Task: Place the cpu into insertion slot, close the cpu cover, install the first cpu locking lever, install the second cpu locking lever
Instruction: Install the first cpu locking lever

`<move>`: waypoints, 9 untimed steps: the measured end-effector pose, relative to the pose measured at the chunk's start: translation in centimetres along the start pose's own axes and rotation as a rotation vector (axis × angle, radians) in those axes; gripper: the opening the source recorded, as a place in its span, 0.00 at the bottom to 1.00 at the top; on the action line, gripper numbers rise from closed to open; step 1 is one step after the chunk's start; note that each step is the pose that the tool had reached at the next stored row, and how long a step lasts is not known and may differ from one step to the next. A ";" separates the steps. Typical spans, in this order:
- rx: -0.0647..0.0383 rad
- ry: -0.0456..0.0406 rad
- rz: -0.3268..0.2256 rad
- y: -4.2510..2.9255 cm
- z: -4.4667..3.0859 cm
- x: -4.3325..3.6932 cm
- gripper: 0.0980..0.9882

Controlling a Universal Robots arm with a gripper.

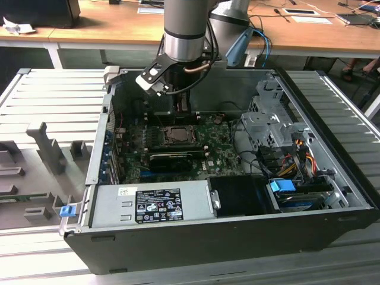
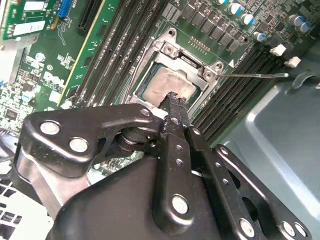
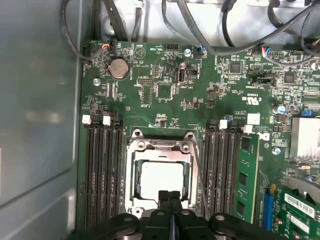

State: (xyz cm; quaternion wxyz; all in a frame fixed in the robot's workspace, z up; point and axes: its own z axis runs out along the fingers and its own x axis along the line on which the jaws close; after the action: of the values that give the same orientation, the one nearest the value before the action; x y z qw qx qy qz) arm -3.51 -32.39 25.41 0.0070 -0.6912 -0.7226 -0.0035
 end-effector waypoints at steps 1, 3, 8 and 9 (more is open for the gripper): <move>0.000 0.0000 0.000 -0.03 -0.40 0.01 0.01; -0.001 0.0000 0.000 -0.06 -1.35 0.02 0.01; -0.017 -0.0009 0.000 -0.40 -3.73 0.07 0.01; -0.021 -0.0004 -0.007 -0.49 -3.73 0.08 0.01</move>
State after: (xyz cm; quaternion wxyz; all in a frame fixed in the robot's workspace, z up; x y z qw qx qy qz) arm -3.98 -32.39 29.14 -0.0005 -0.6888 -0.7248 -0.0109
